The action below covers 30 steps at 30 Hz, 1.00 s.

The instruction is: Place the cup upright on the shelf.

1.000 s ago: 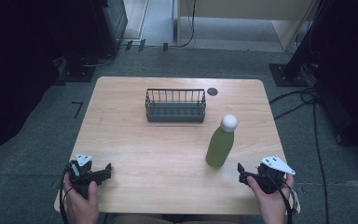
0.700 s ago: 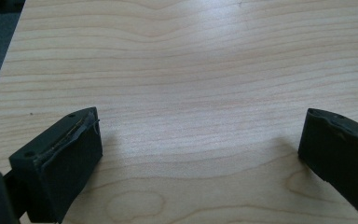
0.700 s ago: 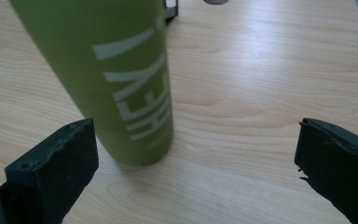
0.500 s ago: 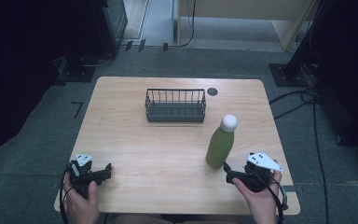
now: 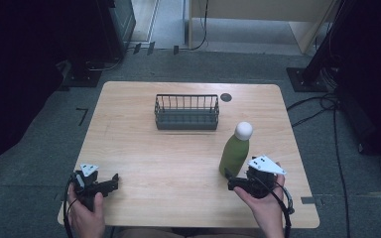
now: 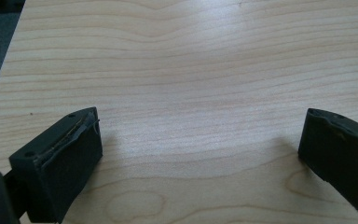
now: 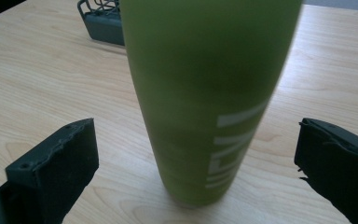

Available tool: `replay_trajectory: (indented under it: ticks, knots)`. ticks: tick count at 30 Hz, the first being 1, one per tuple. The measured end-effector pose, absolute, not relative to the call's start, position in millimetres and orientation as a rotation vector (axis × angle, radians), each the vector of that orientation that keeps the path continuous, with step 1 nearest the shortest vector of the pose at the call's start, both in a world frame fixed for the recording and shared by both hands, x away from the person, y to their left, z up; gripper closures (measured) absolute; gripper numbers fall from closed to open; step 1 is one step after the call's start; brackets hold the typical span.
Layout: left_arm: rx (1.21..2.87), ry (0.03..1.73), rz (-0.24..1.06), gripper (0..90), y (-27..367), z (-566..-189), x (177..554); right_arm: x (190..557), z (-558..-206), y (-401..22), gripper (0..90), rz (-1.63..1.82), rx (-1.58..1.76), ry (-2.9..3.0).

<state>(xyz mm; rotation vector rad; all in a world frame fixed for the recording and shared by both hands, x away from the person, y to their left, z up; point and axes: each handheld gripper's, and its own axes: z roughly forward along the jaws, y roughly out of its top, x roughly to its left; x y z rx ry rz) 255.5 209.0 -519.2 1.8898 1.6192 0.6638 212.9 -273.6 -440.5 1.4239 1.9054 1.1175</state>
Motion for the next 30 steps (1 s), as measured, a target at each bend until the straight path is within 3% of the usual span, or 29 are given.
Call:
replay_trajectory:
  ticks: [23,24,30]
  knots:
    - [1.889,1.62,0.663,0.0,209,-519,255,245,-437,-262,14.0,1.172,1.441,1.807]
    - [1.89,1.62,0.662,0.0,209,-519,255,246,-437,-260,18.9,1.161,1.441,1.801]
    - [1.89,1.62,0.663,0.0,209,-519,255,247,-437,-261,19.9,1.154,1.433,1.802]
